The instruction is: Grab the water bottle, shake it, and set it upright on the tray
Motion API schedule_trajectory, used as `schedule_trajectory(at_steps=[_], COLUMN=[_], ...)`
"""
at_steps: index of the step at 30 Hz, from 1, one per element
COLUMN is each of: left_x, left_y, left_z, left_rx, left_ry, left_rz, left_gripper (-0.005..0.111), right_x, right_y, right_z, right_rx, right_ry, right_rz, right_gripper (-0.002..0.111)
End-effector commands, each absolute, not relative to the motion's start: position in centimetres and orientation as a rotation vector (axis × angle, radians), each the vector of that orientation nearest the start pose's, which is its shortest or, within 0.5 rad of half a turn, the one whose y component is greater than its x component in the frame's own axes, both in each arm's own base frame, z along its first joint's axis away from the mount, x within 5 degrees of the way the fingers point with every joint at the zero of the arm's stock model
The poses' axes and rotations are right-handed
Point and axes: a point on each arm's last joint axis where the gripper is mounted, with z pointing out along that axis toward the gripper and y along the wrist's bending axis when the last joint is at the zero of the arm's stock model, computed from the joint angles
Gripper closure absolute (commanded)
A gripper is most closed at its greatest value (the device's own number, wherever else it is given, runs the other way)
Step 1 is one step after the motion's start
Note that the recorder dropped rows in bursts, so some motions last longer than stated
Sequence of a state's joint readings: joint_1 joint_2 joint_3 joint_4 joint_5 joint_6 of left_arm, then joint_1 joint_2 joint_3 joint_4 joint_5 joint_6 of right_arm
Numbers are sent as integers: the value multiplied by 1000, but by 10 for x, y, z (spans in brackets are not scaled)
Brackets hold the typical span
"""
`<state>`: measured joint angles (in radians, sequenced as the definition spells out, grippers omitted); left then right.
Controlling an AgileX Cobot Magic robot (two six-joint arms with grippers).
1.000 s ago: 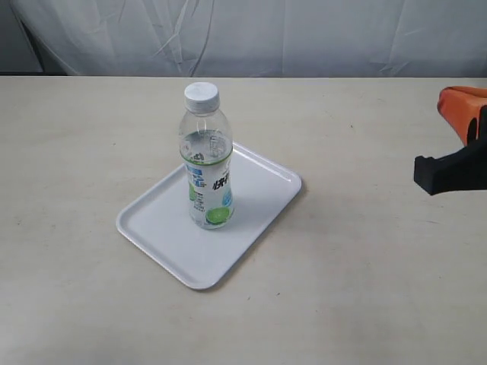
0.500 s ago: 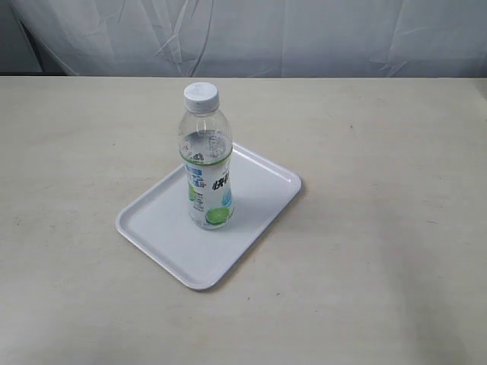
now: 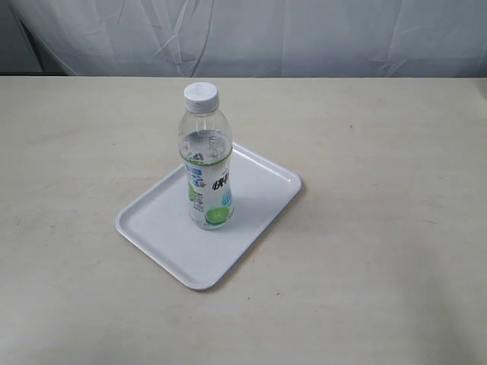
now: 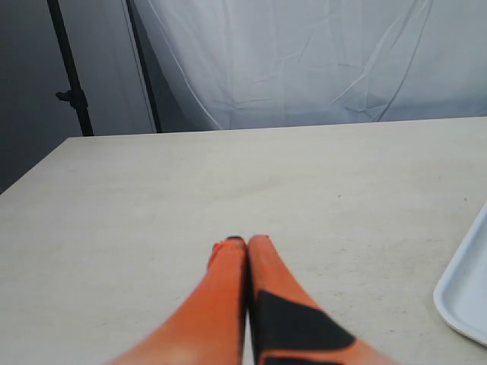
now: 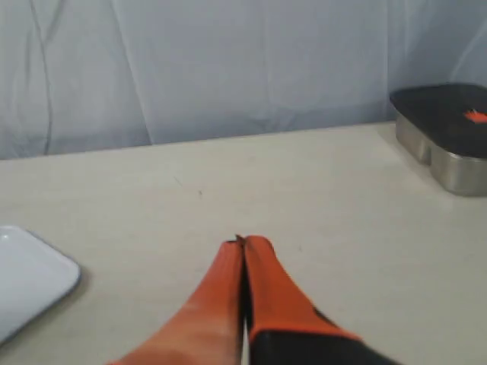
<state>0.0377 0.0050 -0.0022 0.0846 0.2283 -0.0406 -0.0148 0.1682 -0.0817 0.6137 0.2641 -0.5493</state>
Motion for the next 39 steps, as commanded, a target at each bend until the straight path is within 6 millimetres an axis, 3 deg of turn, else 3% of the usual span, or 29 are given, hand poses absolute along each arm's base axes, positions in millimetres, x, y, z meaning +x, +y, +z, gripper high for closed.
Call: schedule_trajectory(at_steps=[1,16,24,39], left_x=[55,55,55,55], left_y=[4,4,4,4], left_z=[193,193,193,193], left_rx=[-12,-12,-12,-12], left_ry=[1708,1708,1708,1708], left_rz=[76,76,76,76], left_gripper=[107,107,107,107], right_x=[60,50,52,53], right_y=[6,2,2,2], right_z=[202,202,178,179], right_rx=[-6,82,92,97], right_ry=[1885,1839,1872,1857], right_rz=[84,80,85,92], right_gripper=[109,109,109,109])
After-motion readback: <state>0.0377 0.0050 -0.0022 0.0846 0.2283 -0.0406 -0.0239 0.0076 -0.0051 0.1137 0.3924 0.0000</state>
